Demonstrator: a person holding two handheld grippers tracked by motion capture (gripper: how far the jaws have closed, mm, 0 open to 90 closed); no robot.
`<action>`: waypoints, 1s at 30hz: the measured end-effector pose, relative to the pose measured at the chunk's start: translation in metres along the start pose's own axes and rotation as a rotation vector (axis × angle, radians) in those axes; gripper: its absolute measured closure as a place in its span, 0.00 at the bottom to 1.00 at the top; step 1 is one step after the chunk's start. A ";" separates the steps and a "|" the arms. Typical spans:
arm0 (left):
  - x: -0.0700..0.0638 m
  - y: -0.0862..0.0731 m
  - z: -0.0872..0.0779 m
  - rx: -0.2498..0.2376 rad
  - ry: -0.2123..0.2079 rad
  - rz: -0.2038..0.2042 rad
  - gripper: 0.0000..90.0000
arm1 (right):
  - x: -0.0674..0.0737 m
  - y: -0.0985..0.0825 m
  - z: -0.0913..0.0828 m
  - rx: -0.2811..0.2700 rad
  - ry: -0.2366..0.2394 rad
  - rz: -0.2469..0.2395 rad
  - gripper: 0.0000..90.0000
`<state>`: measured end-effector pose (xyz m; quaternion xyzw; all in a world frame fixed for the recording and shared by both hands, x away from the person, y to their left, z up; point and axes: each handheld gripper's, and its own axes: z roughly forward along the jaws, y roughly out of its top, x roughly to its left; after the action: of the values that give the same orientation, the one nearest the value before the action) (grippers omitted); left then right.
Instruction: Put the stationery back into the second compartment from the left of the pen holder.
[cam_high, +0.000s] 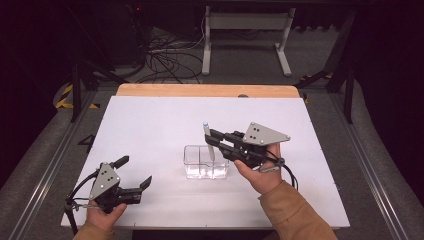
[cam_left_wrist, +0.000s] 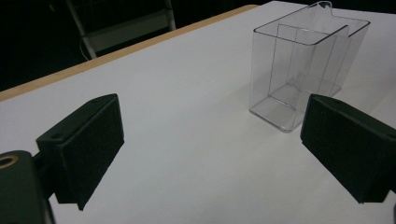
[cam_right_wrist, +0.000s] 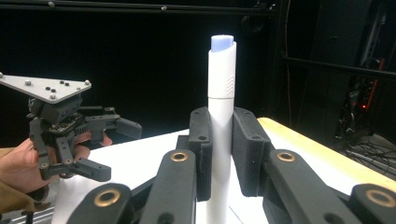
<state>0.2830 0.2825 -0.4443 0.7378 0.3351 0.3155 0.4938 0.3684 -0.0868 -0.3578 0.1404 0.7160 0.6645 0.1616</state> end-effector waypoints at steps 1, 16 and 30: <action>0.000 0.000 0.000 0.000 0.000 0.000 0.08 | 0.000 -0.001 0.001 0.003 0.001 0.000 0.88; 0.000 0.000 0.001 0.002 0.001 -0.002 0.08 | -0.002 -0.013 0.012 0.040 -0.013 0.051 0.88; 0.000 0.000 0.000 0.002 0.005 0.000 0.08 | -0.005 -0.025 0.021 0.112 -0.041 0.064 0.88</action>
<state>0.2831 0.2822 -0.4448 0.7374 0.3367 0.3168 0.4924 0.3820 -0.0718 -0.3834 0.1857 0.7439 0.6249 0.1470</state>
